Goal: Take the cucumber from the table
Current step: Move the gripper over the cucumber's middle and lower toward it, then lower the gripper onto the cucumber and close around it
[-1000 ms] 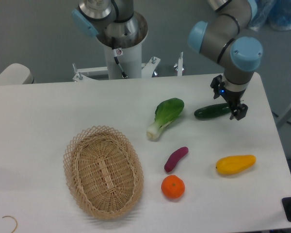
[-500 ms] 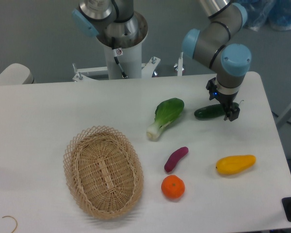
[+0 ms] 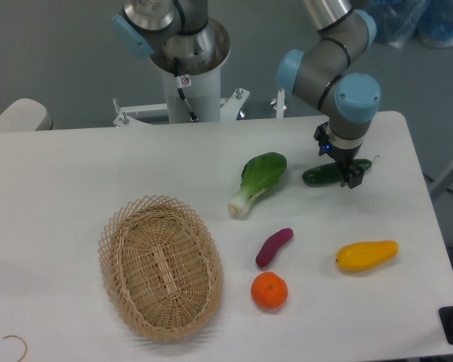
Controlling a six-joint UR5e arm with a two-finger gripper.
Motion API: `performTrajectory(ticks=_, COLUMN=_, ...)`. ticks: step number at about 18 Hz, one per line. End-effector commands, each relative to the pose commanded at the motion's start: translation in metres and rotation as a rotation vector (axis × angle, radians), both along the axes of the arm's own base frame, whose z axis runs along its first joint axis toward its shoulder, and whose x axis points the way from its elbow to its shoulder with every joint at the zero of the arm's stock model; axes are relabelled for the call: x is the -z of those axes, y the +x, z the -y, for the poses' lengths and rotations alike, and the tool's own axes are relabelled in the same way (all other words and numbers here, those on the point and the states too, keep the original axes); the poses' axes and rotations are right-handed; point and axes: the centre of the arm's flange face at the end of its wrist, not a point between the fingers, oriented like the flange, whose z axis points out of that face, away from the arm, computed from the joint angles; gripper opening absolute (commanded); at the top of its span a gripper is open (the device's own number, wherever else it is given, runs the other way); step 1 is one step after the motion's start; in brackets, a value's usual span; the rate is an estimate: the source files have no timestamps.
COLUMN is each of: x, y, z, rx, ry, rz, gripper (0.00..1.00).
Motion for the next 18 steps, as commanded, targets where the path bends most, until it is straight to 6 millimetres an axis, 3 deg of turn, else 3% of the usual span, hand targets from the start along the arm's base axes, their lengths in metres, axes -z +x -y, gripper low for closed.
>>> performTrajectory(ticks=8, x=0.0070, y=-0.0034, z=-0.0010, rx=-0.002, ry=-0.003, rz=0.009, gripper=0.99)
performTrajectory(ticks=9, x=0.0064, y=-0.0039, z=-0.0011, rx=-0.002, ry=-0.002, rz=0.007, gripper=0.89)
performTrajectory(ticks=10, x=0.0062, y=-0.0045, z=-0.0004, rx=-0.003, ry=-0.002, rz=0.006, gripper=0.72)
performTrajectory(ticks=13, x=0.0047, y=-0.0059, z=-0.0008, rx=-0.006, ry=0.001, rz=-0.005, gripper=0.43)
performTrajectory(ticks=18, x=0.0041, y=-0.0064, z=-0.0010, rx=-0.008, ry=0.002, rz=-0.007, gripper=0.36)
